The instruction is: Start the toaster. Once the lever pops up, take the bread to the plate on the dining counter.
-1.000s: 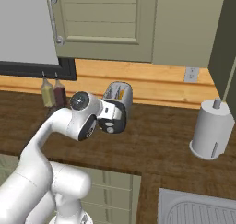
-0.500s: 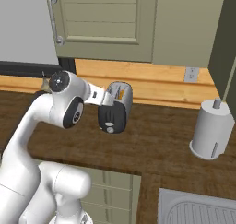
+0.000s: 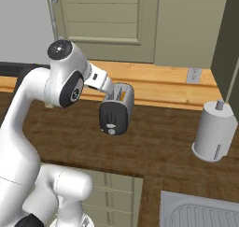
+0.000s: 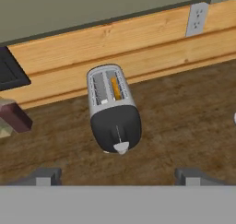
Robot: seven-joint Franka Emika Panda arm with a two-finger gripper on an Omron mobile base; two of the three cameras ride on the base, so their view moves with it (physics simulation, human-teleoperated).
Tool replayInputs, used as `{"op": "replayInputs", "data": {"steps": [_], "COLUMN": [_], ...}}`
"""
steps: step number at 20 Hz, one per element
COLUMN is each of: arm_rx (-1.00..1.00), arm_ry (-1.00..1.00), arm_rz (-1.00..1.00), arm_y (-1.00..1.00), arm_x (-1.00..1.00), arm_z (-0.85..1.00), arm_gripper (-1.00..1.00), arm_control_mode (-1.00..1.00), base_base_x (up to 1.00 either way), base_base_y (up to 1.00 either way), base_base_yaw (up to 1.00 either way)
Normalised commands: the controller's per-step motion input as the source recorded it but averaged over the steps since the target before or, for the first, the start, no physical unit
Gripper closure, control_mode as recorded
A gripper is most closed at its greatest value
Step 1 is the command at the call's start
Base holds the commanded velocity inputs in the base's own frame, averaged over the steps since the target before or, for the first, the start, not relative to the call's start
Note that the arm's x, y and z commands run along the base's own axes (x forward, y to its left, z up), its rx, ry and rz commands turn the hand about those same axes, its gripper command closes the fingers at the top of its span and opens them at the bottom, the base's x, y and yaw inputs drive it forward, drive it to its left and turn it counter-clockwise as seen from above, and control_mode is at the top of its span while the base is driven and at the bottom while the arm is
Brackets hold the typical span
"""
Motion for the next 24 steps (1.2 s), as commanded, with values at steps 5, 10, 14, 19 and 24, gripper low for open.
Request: {"op": "replayInputs", "data": {"steps": [5, 10, 14, 19, 24], "arm_rx": [0.04, 0.0, 0.0, 0.0, 0.0], "arm_ry": [0.06, 0.0, 0.0, 0.0, 0.0], "arm_rz": [0.0, 0.0, 0.0, 0.0, 0.0], "arm_y": [0.0, 0.0, 0.0, 0.0, 0.0], "arm_x": [-0.07, 0.0, 0.0, 0.0, 0.0], "arm_z": [0.01, 0.0, 0.0, 0.0, 0.0], "arm_gripper": [-1.0, -1.0, -1.0, -1.0, -1.0], "arm_control_mode": [-1.0, -1.0, -1.0, -1.0, -1.0], "base_base_x": [0.0, 0.0, 0.0, 0.0, 0.0], "base_base_y": [0.0, 0.0, 0.0, 0.0, 0.0], "base_base_yaw": [0.0, 0.0, 0.0, 0.0, 0.0]}}
